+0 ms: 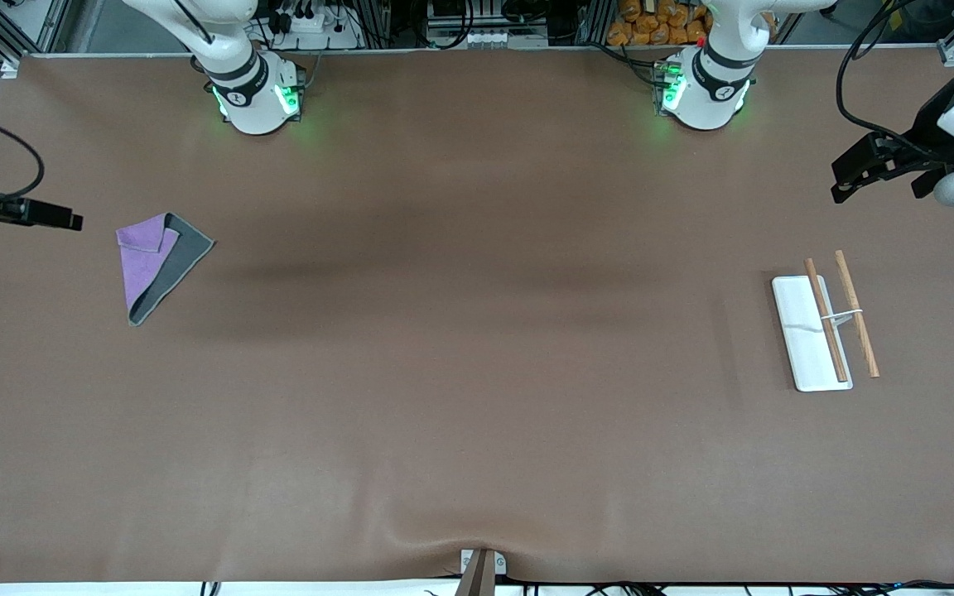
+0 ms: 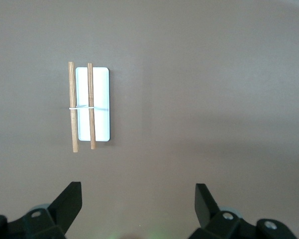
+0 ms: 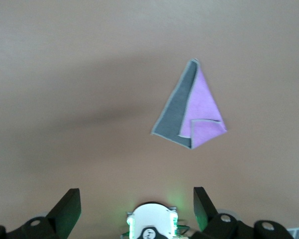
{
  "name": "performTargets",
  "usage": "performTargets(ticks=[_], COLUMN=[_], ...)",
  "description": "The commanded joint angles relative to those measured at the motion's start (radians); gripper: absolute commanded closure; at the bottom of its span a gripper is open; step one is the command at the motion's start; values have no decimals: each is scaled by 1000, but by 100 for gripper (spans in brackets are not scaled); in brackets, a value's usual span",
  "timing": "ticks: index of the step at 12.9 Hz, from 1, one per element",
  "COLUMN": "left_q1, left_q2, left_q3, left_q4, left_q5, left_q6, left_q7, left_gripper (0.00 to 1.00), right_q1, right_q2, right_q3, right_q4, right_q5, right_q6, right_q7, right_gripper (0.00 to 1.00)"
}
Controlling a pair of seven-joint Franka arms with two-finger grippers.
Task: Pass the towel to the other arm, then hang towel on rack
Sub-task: 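Lower the right gripper onto the purple towel tip and grasp it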
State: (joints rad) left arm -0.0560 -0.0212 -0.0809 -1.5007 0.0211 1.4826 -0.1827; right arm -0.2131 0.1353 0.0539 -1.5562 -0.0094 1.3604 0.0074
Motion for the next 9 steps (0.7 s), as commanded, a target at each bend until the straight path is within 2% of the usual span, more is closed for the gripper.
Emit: performTargets(ticks=[1,9], left_q1=[-1,-13], left_q2=[4,38], left_q3=[-2,-11], left_q4=[-16,-35], left_q5=[-12,-17], left_q6=[-24,-48], left_q7=[6,5], left_gripper=[0,0], right_q1=[-35,-262], right_q2=[-13,-25], right_q3=[15,17], right_q4=[-92,-410], right_q5=[-50,-46], right_q6=[25,362], right_q7=[-33,-410], right_gripper=[0,0])
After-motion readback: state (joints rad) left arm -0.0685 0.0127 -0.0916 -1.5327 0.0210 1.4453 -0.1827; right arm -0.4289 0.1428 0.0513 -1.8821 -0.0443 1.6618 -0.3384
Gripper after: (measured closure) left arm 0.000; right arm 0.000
